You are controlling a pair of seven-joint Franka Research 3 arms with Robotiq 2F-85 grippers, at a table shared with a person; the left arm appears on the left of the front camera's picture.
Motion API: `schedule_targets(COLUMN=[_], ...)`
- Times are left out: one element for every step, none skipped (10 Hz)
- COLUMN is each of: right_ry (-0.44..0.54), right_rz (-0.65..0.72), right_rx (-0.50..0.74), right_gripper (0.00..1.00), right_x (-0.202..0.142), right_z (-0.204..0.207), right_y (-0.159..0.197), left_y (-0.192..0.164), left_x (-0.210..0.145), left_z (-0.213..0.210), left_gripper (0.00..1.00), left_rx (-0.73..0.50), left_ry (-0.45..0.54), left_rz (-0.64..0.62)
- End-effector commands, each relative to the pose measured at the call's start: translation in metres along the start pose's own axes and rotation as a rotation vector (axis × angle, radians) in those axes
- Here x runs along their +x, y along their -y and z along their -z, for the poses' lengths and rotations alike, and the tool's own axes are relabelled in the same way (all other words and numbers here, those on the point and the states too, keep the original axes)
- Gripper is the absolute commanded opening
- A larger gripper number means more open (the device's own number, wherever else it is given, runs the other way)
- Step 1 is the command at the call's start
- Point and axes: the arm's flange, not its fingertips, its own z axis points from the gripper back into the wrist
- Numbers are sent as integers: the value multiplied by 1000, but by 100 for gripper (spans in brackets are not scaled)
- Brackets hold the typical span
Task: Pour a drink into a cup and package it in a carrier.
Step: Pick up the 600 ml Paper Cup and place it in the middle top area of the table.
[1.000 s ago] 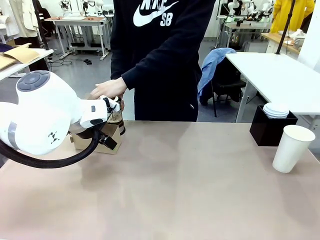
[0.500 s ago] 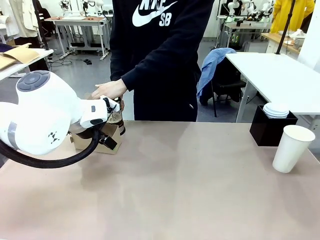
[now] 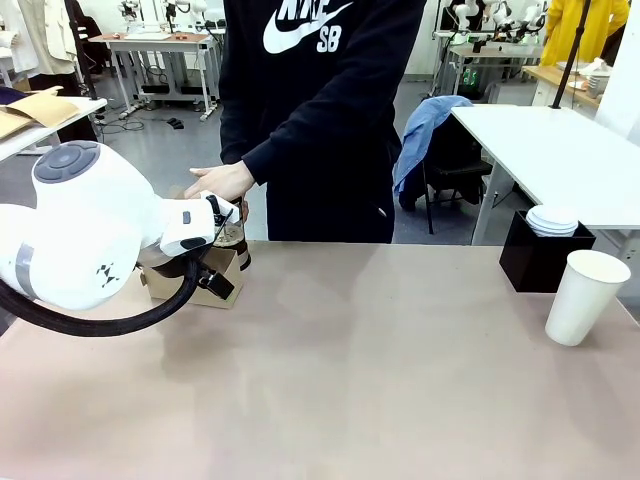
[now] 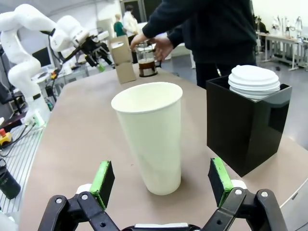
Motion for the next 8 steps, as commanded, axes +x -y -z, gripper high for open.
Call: schedule_targets(right_ry=[0,47,41,80,90,91,93,97], right_rz=[2,-22,-40,-21,-19,-26,-16,-8], right_rx=[3,-45,-60,-82,-114,-108,-109,-122], right_gripper=[100,100,100,100,100,100,100,100], right_x=[-1,-5,-7,-11,-16,-20,-22,-23], right_z=[2,20,29,36,50,60,67,71], right_y=[1,-7,-5,-6,-11,-15,-18,-21], left_y=[0,0,0,0,0,0,0,0], left_x=[0,0,0,0,0,0,0,0], left_z=[0,0,0,0,0,0,0,0], left_gripper=[100,100,100,100,100,100,100,100], left_rx=[-1,-1,-1,-1,-1,-1,-1,-1], left_ry=[0,0,0,0,0,0,0,0], left_rz=[-1,-1,-1,-1,-1,-1,-1,-1])
